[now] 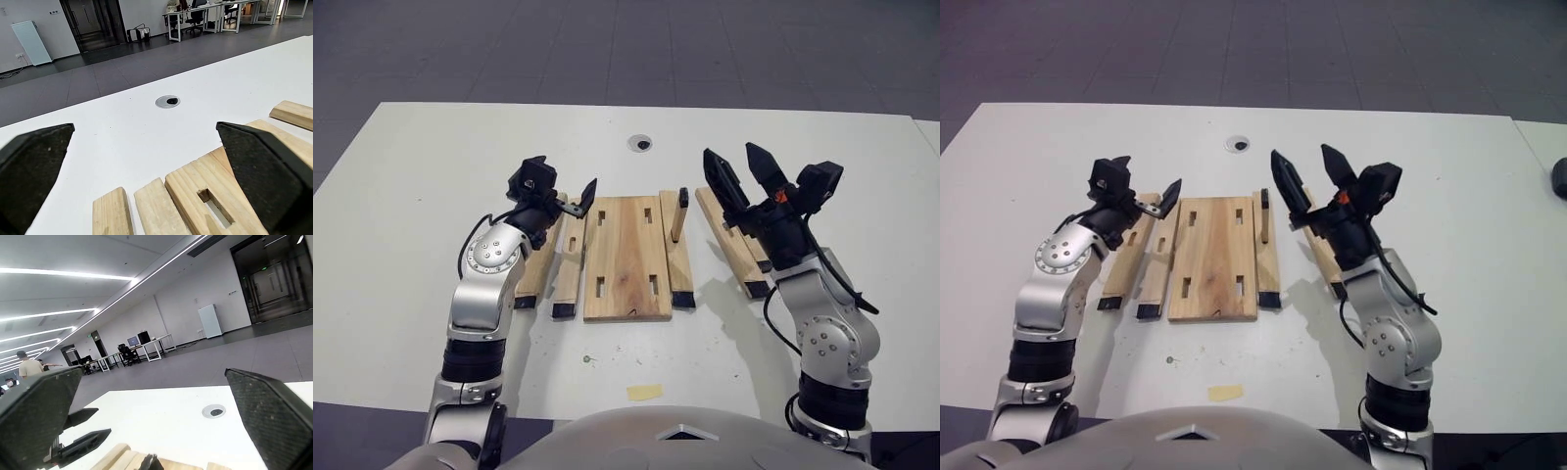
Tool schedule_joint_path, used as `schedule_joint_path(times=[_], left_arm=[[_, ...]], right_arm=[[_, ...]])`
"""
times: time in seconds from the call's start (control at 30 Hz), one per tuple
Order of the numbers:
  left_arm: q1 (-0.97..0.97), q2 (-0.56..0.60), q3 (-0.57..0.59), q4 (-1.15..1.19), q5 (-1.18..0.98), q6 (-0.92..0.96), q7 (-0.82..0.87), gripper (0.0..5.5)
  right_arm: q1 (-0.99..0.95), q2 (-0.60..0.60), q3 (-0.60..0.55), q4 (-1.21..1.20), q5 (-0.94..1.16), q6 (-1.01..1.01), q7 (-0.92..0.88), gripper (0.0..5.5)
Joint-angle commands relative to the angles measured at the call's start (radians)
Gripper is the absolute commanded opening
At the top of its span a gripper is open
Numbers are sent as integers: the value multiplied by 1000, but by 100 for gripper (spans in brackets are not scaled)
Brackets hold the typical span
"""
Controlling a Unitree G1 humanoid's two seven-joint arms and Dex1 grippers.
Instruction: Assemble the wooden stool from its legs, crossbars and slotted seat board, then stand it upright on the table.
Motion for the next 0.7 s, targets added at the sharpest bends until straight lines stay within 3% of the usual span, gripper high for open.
schedule_joint_path(times=[0.03, 0.37, 0.7], left_arm=[[-10, -3, -14, 1, 4, 12, -1, 540], [-33, 0, -22, 37, 12, -7, -3, 540], [-26, -4, -35, 47, 13, -10, -2, 540]], right_arm=[[-189, 29, 87, 32, -73, 6, -50, 537], [-469, 50, 82, 215, -54, 47, -33, 537], [-410, 28, 130, 231, -27, 130, 22, 537]])
